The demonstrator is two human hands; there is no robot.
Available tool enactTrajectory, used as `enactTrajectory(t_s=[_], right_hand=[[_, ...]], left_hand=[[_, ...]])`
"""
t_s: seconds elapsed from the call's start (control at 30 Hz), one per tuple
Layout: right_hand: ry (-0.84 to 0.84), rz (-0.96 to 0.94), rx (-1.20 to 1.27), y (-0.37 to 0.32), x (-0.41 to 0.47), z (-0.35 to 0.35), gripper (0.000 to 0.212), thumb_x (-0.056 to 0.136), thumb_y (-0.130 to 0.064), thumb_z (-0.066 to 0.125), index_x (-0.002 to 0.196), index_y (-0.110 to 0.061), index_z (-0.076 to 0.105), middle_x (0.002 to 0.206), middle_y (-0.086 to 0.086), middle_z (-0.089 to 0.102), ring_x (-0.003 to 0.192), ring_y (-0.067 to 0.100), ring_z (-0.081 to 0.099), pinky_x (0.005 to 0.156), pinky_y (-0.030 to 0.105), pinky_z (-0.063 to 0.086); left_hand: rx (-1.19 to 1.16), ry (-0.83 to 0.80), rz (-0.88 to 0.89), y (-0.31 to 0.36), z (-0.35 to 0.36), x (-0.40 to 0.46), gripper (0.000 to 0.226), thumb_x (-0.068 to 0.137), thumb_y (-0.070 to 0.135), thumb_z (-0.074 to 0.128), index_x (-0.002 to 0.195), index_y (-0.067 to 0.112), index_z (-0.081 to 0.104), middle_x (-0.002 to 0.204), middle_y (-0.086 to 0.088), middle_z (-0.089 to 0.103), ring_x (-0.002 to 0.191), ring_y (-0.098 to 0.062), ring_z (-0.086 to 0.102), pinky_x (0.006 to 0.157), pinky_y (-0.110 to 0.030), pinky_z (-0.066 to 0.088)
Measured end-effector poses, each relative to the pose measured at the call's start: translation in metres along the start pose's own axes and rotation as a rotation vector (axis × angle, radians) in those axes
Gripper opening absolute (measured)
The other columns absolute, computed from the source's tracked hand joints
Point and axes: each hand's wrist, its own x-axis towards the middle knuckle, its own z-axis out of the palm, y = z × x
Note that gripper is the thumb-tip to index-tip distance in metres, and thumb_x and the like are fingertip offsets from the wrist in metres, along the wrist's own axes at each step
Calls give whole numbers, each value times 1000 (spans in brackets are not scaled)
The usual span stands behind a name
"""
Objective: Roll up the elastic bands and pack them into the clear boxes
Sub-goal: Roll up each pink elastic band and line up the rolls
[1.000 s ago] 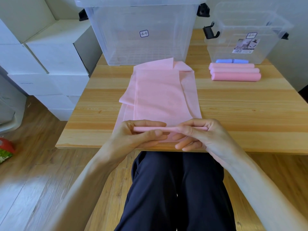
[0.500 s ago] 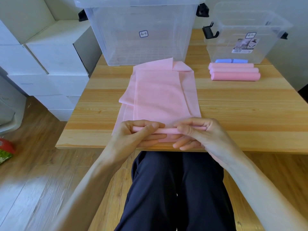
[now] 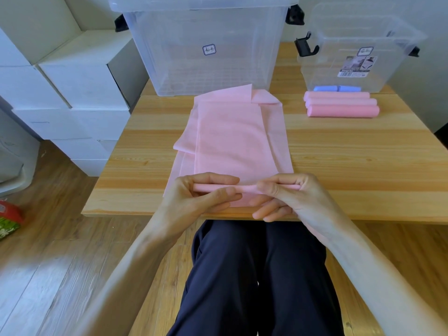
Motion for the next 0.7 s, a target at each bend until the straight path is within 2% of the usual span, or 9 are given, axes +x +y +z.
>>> enactTrajectory(t_s=[0.13, 0.23, 0.4, 0.53, 0.7], right_hand=[[4, 1, 49, 0, 1, 0, 32, 77, -28, 73, 105, -12, 74, 88, 13, 77, 75, 29, 76, 61, 24, 60], [20, -16, 40, 0, 1, -2, 28, 77, -25, 72, 98, -7, 74, 92, 11, 77, 76, 28, 76, 61, 24, 60], [46, 18, 64, 0, 1, 0, 35, 79, -34, 69, 99, -5, 73, 82, 17, 76, 65, 28, 74, 53, 23, 58], [21, 7, 50, -1, 0, -1, 30, 74, -26, 74, 97, -8, 75, 78, 19, 75, 64, 29, 74, 53, 25, 58], [39, 25, 47, -1, 1, -1, 34, 75, -32, 73, 94, -3, 75, 77, 19, 74, 62, 27, 73, 52, 25, 58]], left_hand=[[-2, 15, -12, 0, 0, 0, 27, 78, 23, 69, 98, 6, 75, 93, -11, 78, 90, -21, 76, 74, -23, 60], [11, -12, -22, 1, -1, 0, 31, 80, 29, 66, 101, 9, 75, 97, -9, 78, 93, -20, 75, 78, -24, 60], [8, 2, -25, 2, 0, 1, 29, 79, 28, 66, 99, 10, 75, 95, -10, 78, 91, -19, 75, 75, -20, 59], [13, 3, -22, 2, 0, 0, 31, 79, 28, 65, 102, 10, 75, 95, -11, 78, 92, -19, 75, 75, -20, 59], [21, -9, -23, 2, 2, 0, 30, 77, 26, 69, 100, 9, 75, 94, -11, 78, 93, -20, 75, 77, -23, 60]])
